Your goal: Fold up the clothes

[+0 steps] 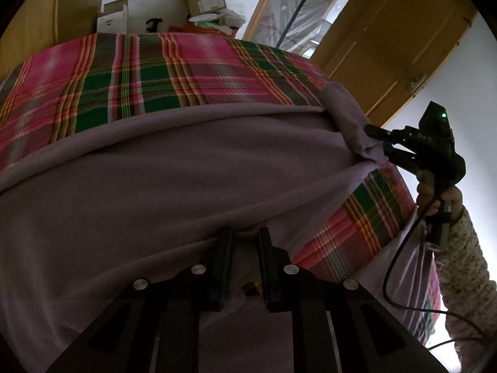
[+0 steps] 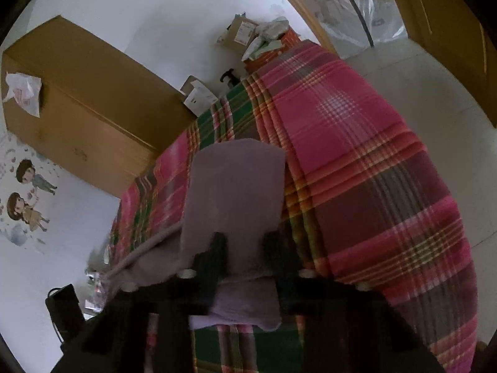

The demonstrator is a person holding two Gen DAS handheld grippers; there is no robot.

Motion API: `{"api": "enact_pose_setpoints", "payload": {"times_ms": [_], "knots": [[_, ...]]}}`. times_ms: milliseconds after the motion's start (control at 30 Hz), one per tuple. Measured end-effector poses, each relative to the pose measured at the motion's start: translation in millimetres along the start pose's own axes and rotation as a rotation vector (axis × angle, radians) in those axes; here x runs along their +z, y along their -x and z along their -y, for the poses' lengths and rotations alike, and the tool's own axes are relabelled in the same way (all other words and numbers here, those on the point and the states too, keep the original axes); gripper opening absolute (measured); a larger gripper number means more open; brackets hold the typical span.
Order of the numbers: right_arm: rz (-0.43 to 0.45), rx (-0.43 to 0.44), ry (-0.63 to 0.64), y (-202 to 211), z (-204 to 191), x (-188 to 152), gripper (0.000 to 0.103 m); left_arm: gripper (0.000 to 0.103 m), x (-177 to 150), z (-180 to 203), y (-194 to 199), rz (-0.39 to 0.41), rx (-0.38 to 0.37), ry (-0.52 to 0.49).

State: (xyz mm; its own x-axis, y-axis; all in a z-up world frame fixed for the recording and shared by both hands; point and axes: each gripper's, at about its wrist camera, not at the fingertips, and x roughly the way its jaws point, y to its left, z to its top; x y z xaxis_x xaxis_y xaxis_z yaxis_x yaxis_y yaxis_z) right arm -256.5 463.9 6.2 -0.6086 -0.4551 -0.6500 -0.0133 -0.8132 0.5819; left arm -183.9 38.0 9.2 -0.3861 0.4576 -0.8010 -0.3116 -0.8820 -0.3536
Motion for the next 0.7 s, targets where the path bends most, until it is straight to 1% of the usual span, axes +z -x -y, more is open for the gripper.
{"api": "enact_pose_setpoints", "payload": {"times_ms": [67, 233, 333, 467, 533, 700], "knots": [[-0.004, 0.009, -0.034, -3, 6, 1, 0.014, 0.016, 0, 1, 0, -0.001, 0.003, 0.0], [0.093, -0.062, 0.022, 29, -1, 3, 0.011, 0.016, 0, 1, 0, -0.002, 0.005, 0.001], [0.154, -0.131, 0.05, 49, -1, 7, 0.009, 0.016, 0, 1, -1, -0.002, 0.005, 0.001], [0.206, -0.191, -0.004, 74, 21, 15, 0.007, 0.016, 1, 0, -1, -0.003, 0.0, 0.006], [0.217, -0.231, -0.008, 81, 29, 17, 0.007, 0.016, 2, -1, -1, -0.004, -0.003, 0.009], [0.274, -0.365, -0.027, 89, 53, 23, 0.007, 0.016, 2, -1, -1, -0.006, -0.005, 0.013]]}}
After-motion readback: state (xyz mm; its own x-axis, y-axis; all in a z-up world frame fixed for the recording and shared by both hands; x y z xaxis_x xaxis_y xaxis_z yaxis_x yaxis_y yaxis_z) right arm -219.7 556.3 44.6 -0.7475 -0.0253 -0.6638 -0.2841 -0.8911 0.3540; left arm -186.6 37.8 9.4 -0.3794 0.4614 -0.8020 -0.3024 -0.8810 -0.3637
